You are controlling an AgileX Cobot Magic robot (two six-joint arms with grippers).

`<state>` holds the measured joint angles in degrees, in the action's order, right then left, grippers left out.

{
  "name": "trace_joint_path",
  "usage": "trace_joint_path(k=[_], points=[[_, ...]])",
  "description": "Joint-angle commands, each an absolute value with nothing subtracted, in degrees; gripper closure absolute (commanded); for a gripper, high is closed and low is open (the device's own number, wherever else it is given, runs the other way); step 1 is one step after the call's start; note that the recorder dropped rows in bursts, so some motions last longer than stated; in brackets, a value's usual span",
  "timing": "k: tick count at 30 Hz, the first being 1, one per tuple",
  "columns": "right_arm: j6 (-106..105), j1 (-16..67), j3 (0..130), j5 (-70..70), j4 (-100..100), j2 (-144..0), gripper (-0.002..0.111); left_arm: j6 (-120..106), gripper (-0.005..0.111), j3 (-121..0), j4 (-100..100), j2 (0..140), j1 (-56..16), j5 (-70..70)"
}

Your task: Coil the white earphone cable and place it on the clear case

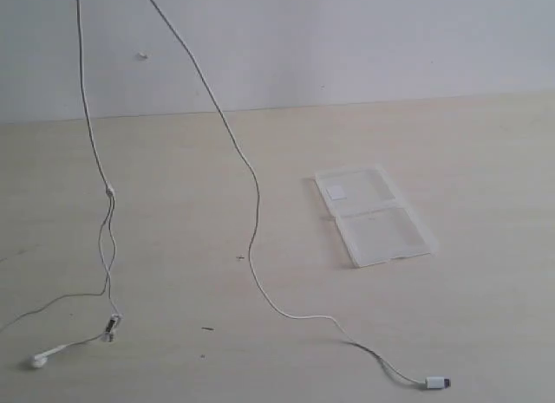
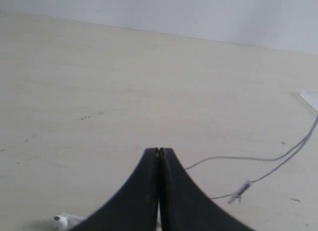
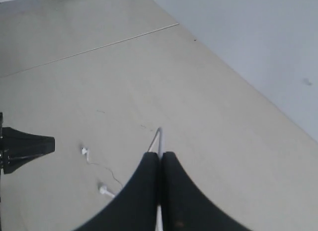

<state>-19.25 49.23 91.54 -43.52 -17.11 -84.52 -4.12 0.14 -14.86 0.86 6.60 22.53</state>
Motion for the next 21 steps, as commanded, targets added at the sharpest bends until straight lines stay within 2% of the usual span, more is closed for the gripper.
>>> trace_joint_path(k=[1, 21], points=[[-17.39, 49.35, 97.15, -45.3, -14.3, -84.12, 0.108, -4.04, 0.107, 0.0, -15.17, 0.72, 6.72, 22.22], [-17.39, 49.35, 111.27, -48.1, -11.28, -84.12, 0.108, -4.04, 0.107, 0.0, -15.17, 0.72, 6.72, 22.22]])
